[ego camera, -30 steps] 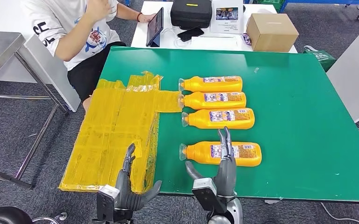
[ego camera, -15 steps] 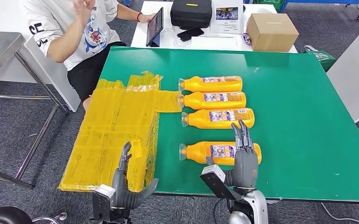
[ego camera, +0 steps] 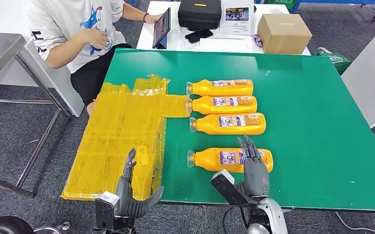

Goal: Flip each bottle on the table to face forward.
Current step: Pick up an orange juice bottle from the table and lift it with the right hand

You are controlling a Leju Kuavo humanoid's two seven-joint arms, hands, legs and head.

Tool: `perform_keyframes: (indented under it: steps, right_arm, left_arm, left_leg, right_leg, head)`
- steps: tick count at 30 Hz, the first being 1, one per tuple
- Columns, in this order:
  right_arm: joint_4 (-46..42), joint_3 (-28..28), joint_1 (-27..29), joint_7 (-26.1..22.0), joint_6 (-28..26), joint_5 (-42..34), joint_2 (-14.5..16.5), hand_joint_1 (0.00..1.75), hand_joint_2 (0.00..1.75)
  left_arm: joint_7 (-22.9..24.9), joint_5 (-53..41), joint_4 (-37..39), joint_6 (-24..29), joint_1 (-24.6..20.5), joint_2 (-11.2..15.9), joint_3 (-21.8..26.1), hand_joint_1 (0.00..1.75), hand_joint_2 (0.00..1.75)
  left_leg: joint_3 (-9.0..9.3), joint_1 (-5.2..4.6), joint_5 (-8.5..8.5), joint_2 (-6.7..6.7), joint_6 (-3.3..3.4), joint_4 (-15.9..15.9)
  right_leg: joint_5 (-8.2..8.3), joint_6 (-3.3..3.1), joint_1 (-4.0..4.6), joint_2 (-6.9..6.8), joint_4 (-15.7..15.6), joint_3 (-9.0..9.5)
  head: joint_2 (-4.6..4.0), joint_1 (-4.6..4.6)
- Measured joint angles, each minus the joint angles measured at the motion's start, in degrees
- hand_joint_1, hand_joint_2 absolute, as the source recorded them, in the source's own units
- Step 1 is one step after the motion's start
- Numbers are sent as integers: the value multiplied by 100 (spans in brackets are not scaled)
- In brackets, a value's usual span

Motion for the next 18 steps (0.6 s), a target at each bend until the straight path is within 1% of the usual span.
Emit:
perform_keyframes:
  steps: [7,18]
  right_arm:
    - [177,-20,-44,437,451,-32,-266,0,175]
    - [397,-186,-134,554,498,102,-482,0,175]
  left_arm:
    - [47,-57,66,-141,-18,-37,96,0,175]
    - [83,-57,255,-207,-99,-74,158,0,175]
  left_leg:
    - [1,0,0,0,0,0]
    - [0,0,0,0,0,0]
  right_leg:
    - [0,0,0,0,0,0]
    - [0,0,0,0,0,1]
  head:
    - [0,0]
    - [0,0]
